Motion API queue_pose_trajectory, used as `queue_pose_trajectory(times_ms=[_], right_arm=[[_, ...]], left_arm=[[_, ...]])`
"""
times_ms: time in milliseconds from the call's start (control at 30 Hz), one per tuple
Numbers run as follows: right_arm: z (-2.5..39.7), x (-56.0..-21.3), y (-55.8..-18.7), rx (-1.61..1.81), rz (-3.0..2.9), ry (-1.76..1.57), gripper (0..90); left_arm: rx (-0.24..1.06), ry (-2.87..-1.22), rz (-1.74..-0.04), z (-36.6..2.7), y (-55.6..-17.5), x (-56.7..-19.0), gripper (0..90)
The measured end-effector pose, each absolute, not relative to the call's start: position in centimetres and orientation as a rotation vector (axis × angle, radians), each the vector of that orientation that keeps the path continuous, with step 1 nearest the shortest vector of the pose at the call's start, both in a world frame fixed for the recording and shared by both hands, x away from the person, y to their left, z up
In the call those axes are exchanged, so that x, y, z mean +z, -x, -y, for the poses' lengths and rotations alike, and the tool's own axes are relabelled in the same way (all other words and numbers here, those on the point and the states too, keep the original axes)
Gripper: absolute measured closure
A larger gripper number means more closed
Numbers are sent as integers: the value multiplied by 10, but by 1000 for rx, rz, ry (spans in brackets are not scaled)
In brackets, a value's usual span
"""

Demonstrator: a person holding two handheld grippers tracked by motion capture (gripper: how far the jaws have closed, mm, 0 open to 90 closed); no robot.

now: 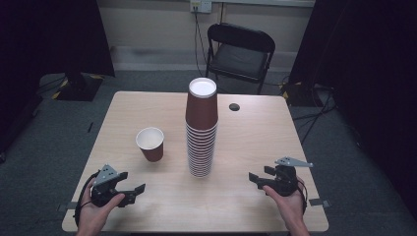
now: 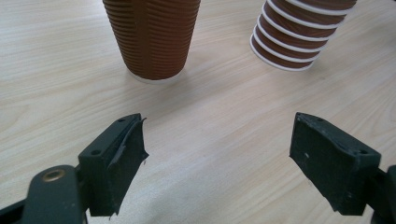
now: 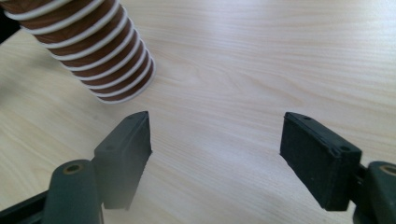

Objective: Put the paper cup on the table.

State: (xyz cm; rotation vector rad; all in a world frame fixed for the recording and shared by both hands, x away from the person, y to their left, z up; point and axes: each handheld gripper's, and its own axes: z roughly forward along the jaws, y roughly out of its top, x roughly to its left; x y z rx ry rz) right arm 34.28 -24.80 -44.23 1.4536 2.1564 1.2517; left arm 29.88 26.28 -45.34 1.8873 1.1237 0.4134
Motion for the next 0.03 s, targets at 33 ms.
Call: queue_pose_trajectory(times_ms=[33], right_arm=[[248,-444,-344,1239,-2158,-1459,220]], left_arm=[[405,-1878,-1130,-262,-299,-454,178]])
